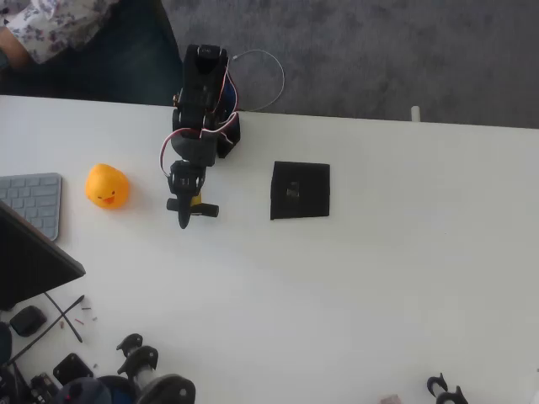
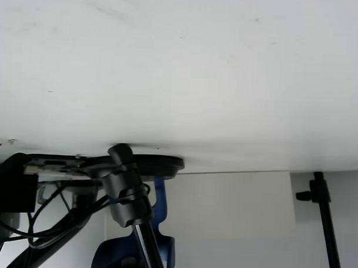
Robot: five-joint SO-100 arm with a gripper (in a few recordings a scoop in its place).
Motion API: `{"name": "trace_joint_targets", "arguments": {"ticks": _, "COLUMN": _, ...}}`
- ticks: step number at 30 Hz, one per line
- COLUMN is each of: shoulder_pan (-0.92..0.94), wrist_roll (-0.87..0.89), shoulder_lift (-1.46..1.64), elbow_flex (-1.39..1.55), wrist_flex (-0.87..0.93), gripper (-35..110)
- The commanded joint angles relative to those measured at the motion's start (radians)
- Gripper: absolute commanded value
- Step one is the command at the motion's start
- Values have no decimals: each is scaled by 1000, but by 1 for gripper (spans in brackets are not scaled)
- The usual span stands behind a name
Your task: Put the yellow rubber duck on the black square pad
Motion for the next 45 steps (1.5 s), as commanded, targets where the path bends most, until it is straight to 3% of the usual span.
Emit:
{"name": "trace_joint_targets", "arguments": {"ticks": 1, "shoulder_pan": 17, "wrist_roll": -11, "shoulder_lift": 25, "elbow_flex": 2, "wrist_flex": -12, "gripper": 3}}
{"name": "trace_joint_targets", "arguments": {"ticks": 23, "shoulder_pan": 18, "wrist_roll": -48, "shoulder_lift": 9, "elbow_flex": -284, "wrist_flex": 2, "gripper": 3}}
{"name": "trace_joint_targets", "arguments": {"ticks": 35, "shoulder_pan": 20, "wrist_roll": -541, "shoulder_lift": 8, "elbow_flex": -341, "wrist_flex": 3, "gripper": 3}}
{"name": "trace_joint_targets", "arguments": {"ticks": 45, "shoulder_pan": 21, "wrist_roll": -798, "shoulder_lift": 8, "elbow_flex": -342, "wrist_flex": 14, "gripper": 3}}
